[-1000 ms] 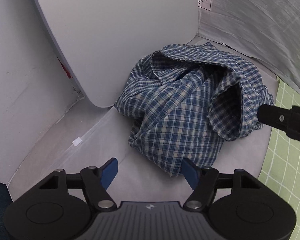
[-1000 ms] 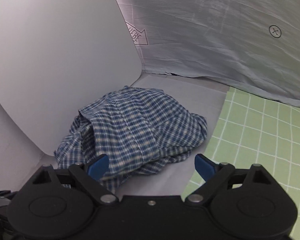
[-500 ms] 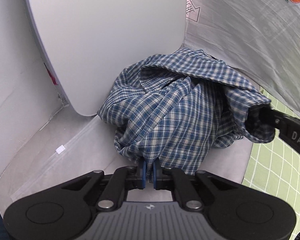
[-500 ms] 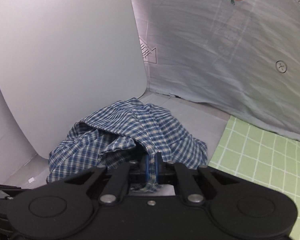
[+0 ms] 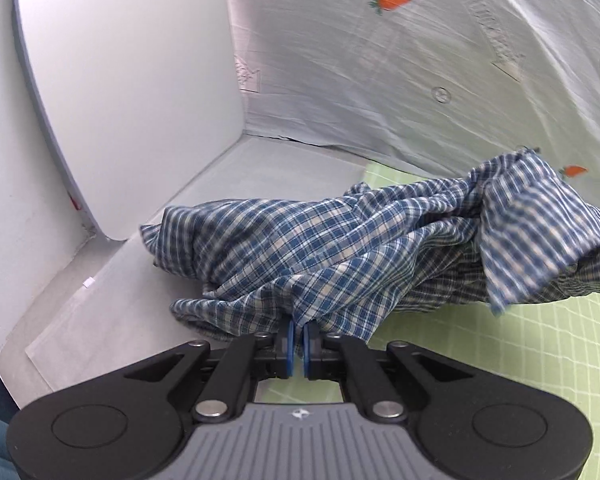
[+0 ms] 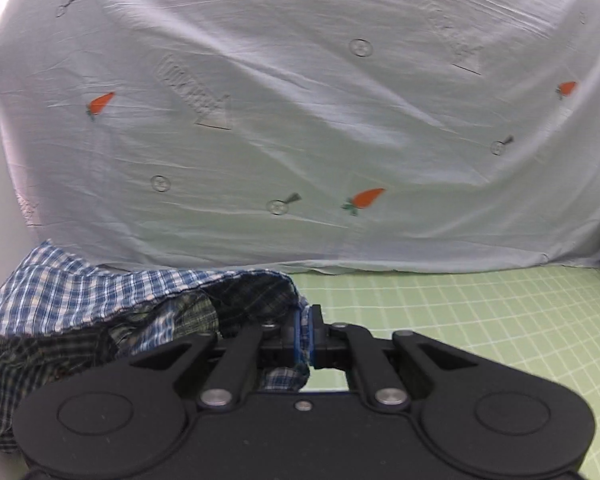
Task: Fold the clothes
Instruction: 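Lift the shirt with both grippers and pull it out onto the green mat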
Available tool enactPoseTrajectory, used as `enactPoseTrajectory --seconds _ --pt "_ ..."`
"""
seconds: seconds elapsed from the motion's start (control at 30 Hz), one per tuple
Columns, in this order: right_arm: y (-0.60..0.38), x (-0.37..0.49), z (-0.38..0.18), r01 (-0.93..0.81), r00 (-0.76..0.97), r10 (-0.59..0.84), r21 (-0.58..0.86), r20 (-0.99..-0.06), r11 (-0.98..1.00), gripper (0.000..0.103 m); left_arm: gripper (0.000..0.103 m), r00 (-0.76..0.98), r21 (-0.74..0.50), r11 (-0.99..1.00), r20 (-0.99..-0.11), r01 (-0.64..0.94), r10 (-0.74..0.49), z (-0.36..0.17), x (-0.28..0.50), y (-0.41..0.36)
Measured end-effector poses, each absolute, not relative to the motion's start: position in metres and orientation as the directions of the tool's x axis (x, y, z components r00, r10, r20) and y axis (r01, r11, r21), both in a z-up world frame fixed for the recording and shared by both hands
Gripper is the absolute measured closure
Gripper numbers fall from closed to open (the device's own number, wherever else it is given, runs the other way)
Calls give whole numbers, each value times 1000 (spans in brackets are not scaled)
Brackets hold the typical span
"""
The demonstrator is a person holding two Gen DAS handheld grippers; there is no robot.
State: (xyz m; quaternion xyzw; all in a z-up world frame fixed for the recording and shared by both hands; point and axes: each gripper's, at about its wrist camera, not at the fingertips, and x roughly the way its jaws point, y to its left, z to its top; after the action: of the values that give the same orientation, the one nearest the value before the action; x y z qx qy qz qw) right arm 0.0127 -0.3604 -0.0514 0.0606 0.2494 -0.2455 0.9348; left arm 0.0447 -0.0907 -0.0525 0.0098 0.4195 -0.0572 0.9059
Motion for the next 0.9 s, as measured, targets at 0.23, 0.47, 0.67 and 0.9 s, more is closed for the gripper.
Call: enactPoseTrajectory --seconds 0.23,0.47,0.67,0.9 --pt "-485 -98 -75 625 629 -535 -42 -565 780 99 100 536 -63 967 -822 249 -191 -57 -44 -205" --pt "-590 -202 -86 755 496 -637 -70 -590 652 99 100 454 -113 885 -824 453 -338 -53 -119 -316" --pt "-639 -244 -76 818 458 -689 -38 -562 574 99 101 454 -135 845 -794 518 -405 -41 -119 -355" --pt "-645 -220 -63 802 515 -685 8 -515 597 99 101 538 -126 878 -748 461 -389 -29 -69 -355"
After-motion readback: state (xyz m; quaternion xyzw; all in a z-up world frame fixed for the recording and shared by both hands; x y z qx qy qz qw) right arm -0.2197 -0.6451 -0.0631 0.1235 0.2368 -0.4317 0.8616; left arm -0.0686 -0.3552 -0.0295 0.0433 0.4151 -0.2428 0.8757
